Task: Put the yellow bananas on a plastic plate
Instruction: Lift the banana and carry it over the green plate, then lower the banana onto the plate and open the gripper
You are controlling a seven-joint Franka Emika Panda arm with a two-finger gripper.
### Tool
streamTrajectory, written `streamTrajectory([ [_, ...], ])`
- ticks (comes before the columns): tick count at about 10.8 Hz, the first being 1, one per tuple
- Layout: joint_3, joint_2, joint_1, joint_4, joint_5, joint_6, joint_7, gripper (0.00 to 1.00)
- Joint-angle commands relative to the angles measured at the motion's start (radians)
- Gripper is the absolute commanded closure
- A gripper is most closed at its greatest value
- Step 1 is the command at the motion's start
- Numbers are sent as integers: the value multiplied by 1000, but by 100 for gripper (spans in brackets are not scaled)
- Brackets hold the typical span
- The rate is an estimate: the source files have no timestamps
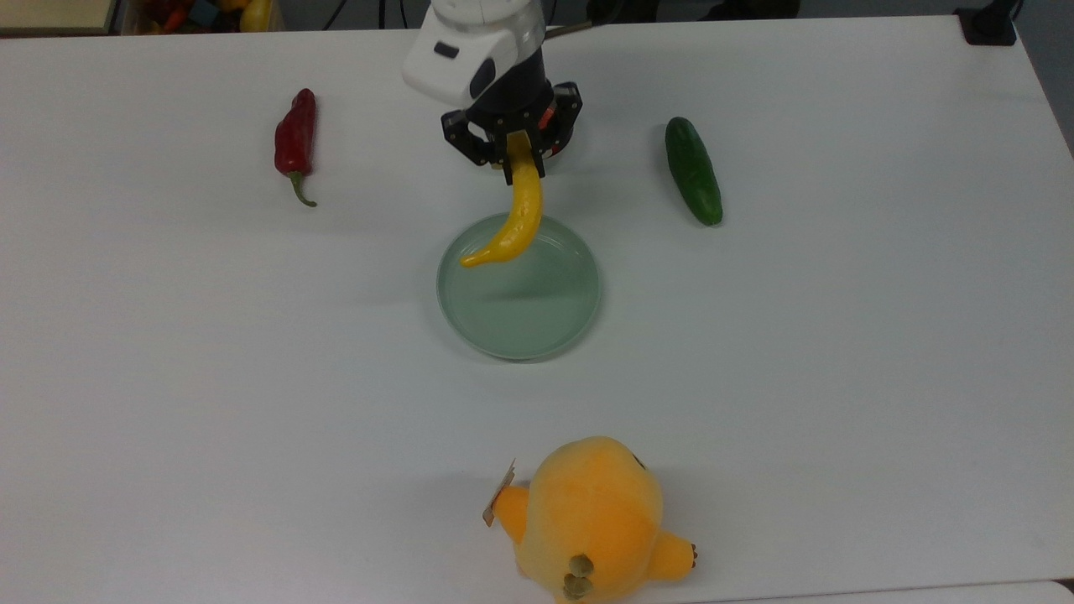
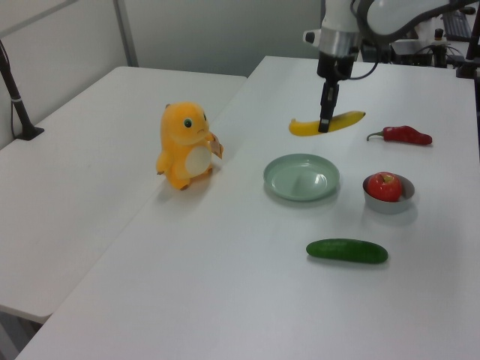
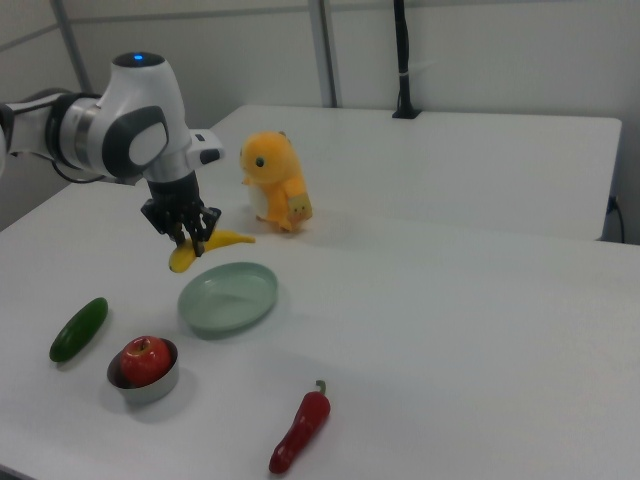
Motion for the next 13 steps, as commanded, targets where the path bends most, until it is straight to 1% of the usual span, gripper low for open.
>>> streamTrajectory([
  [1, 6, 62, -6, -60, 23, 169, -27, 100],
  [2, 6, 84, -3, -92, 23, 258, -24, 100],
  [3, 6, 107, 0, -109, 23, 314, -23, 100],
  [5, 6, 156, 6, -111, 23, 400, -18, 100],
  [6, 6, 170, 9, -109, 23, 411, -18, 100],
  [7, 6, 174, 9, -109, 23, 411, -14, 84],
  [8, 6, 176, 9, -109, 23, 411, -9, 60],
  [9, 6, 176, 9, -104, 23, 411, 31, 40],
  [10, 6, 173, 11, -103, 23, 409, 42, 29],
  [12, 6, 150, 11, -100, 23, 396, 58, 17],
  [13, 6, 127, 11, -98, 23, 393, 86, 8],
])
